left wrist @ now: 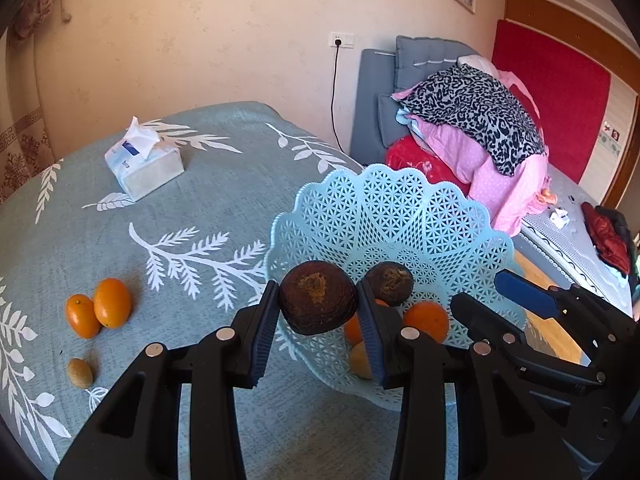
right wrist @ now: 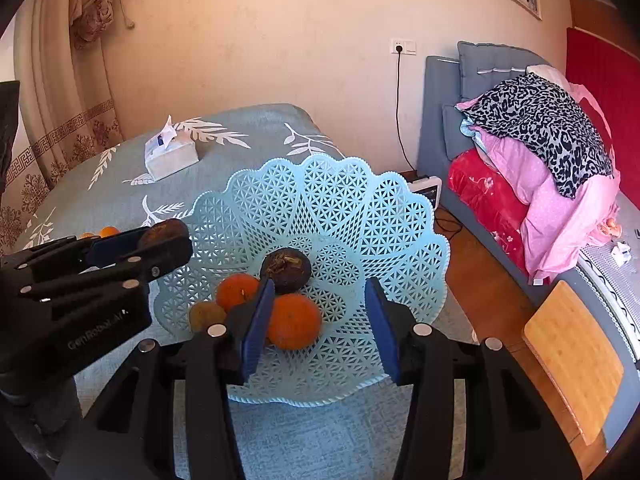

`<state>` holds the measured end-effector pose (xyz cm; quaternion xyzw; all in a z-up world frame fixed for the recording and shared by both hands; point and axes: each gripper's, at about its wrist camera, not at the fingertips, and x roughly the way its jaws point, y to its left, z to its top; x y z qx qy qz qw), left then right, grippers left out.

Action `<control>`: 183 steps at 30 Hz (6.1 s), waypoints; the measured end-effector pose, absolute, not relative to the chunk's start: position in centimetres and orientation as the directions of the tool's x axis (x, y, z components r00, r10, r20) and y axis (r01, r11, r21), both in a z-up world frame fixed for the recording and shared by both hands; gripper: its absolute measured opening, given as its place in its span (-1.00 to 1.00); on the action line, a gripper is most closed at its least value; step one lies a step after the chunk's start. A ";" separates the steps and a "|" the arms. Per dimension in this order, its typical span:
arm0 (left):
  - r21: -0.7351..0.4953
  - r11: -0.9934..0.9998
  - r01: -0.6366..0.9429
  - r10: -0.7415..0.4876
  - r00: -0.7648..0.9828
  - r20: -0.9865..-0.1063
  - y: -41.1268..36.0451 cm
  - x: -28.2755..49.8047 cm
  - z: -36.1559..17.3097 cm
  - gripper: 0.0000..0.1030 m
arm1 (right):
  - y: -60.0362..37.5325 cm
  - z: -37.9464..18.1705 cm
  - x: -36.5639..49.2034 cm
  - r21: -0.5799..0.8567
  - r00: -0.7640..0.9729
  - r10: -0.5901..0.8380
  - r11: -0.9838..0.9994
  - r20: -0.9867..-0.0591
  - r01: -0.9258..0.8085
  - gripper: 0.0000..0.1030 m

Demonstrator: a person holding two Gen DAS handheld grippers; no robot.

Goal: Organize fruits
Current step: 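Lower the dark fruit into the basket and open the left tool while the right tool releases the kiwi, then move the left tool back toward the small kiwi on the bed, then grasp the small kiwi with the left tool while the right tool grasps an orange, then carry the kiwi with the left tool while the right tool carries the orange to the basket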

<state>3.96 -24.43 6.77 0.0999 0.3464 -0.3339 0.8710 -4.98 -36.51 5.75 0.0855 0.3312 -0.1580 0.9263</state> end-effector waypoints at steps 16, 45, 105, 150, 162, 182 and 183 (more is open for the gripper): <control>-0.049 0.815 0.577 -0.469 0.608 -0.641 -21.6 4.5 8.1 0.41 | -35.7 6.2 -5.2 0.054 0.740 -0.228 0.940 -0.632 0.336 0.11; -0.026 0.921 0.389 -0.310 0.692 -0.652 -11.4 8.0 7.4 0.47 | -31.0 6.7 -4.0 0.127 0.777 -0.062 0.975 -0.626 0.180 0.56; -0.128 0.919 0.373 -0.350 0.623 -0.700 -3.1 10.0 2.6 -0.51 | -21.0 4.5 4.6 0.112 0.692 0.114 0.993 -0.713 -0.049 0.54; -0.040 0.960 0.276 -0.235 0.724 -0.649 -1.7 9.2 3.8 -0.51 | -20.4 3.7 10.4 0.087 0.668 0.088 0.996 -0.739 -0.035 -0.17; 0.009 0.959 0.284 -0.215 0.744 -0.632 -3.3 7.7 4.5 -0.51 | -24.5 6.4 5.1 0.107 0.725 0.041 0.993 -0.688 0.045 -0.17; 0.033 0.934 0.355 -0.254 0.729 -0.636 -8.0 5.0 5.3 -0.51 | -36.1 4.9 -3.8 0.150 0.706 -0.113 0.942 -0.700 0.299 -0.17; 0.035 0.933 0.358 -0.255 0.729 -0.636 -8.2 5.0 5.4 -0.51 | -36.4 4.8 -4.1 0.151 0.706 -0.114 0.942 -0.699 0.301 -0.17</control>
